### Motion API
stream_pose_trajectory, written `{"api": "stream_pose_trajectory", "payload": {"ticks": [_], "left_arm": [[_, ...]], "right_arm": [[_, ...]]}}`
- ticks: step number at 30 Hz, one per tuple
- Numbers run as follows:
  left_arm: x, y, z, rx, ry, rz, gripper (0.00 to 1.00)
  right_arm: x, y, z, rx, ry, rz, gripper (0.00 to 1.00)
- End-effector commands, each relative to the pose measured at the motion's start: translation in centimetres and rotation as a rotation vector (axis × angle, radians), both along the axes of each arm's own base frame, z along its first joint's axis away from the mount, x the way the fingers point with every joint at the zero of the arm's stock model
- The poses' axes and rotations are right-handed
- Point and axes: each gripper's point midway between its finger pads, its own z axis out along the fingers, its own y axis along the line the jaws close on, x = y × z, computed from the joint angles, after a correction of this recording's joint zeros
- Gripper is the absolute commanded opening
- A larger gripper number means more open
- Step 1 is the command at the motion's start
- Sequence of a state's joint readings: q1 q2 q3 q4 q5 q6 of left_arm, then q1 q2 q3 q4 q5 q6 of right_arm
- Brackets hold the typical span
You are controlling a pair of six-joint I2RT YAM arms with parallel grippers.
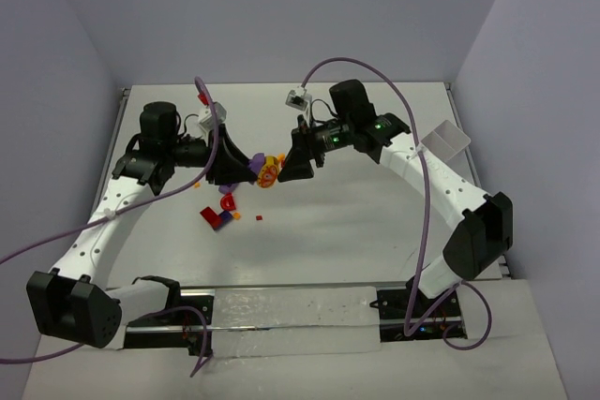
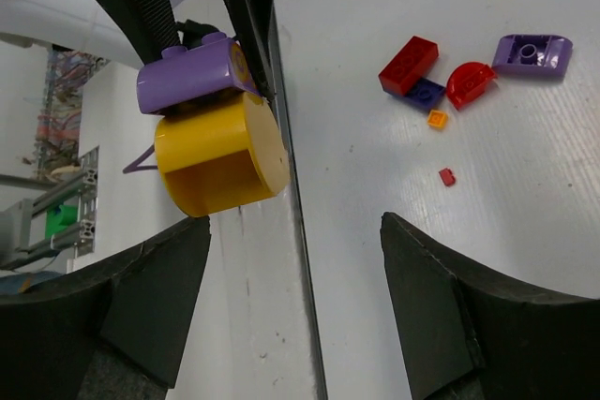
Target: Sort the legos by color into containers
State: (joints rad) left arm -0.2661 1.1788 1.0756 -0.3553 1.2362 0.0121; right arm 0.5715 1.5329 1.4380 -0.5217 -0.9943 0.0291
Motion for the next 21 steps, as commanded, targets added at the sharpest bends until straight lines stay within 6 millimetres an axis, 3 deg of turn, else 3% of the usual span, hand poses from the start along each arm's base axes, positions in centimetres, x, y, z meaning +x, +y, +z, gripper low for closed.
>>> {"api": "stream_pose_trajectory", "payload": {"ticks": [1,12,21], "left_arm": [[-1.2,-0.5,1.0,-0.026,-0.064,-0.065,0.0],[-1.1,-0.6,0.4,-0.008,-0.066,-0.062,0.0],[-1.9,-1.0,0.1,-0.015,-0.054,-0.109,0.0]], "right_arm": [[-0.9,0.8,3.1,0.063,-0.065,0.064,0.79],[-3.9,0.4,4.4,0.102,-0.152,0.157,0.82],[-3.8,0.8,5.2,0.106,-0.165,0.152,0.65]]}}
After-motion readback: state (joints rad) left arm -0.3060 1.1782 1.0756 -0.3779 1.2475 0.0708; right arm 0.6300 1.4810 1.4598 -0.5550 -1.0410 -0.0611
